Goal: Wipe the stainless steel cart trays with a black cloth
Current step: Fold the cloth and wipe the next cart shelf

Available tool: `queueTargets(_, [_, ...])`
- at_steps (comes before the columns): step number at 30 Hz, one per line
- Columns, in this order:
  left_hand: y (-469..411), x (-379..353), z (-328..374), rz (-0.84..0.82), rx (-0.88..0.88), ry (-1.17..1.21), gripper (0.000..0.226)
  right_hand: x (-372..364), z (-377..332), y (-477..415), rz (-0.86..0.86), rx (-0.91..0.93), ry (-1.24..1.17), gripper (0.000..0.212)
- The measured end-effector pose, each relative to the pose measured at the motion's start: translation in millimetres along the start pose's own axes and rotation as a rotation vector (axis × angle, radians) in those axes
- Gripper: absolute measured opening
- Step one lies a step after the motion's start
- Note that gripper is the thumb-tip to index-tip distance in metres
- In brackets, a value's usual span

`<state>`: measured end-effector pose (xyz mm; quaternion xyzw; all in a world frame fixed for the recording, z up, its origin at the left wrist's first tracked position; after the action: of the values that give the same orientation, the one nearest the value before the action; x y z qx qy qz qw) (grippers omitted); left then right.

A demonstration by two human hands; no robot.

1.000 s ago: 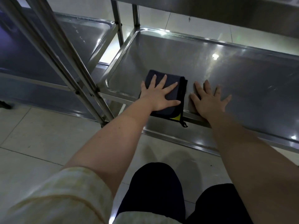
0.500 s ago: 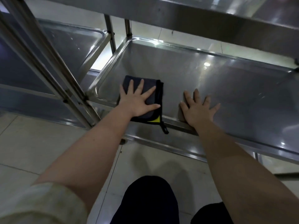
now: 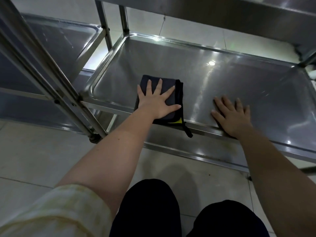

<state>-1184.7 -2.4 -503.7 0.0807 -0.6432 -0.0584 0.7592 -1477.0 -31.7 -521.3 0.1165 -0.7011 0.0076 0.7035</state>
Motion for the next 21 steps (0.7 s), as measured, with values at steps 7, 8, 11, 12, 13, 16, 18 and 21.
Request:
queueTargets(7, [12, -21, 111, -0.048, -0.160, 0.000, 0.088, 4, -5, 1, 0.009, 0.013, 0.011, 0.052])
queueTargets(8, [11, -21, 113, -0.047, -0.162, 0.016, 0.088, 5, -5, 3, 0.009, 0.021, 0.006, 0.052])
queueTargets(11, [5, -15, 76, -0.019, -0.147, 0.034, 0.088, 7, -6, 5, 0.009, 0.022, -0.006, 0.052])
queueTargets(12, [2, -10, 53, -0.007, -0.113, 0.032, 0.088, 7, -7, 6, 0.010, 0.013, -0.008, 0.052])
queueTargets(13, [-1, -4, 26, 0.009, -0.058, 0.036, 0.090, 7, -8, 6, 0.014, 0.010, -0.003, 0.052])
queueTargets(16, [-3, 14, -53, 0.019, 0.090, 0.095, 0.103, 6, -11, 8, 0.008, 0.013, -0.009, 0.052])
queueTargets(18, [-6, 16, -75, -0.011, 0.101, 0.056, 0.110, 5, -12, 9, 0.002, 0.011, -0.013, 0.052])
queueTargets(21, [-8, 9, -50, -0.021, 0.071, 0.020, 0.108, 3, -14, 7, -0.017, 0.005, 0.003, 0.052])
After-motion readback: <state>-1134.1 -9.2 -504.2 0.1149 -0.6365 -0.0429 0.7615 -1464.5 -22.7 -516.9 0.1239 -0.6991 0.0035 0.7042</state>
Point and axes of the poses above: each hand's wrist, its own y-axis away from the middle knuckle, its own x-axis out of the back of the hand, z = x × y, the point moved 6 cm from there along -y, towards the middle knuckle, and after that the axes turned 2 degrees about y, right-handed, at the moved point
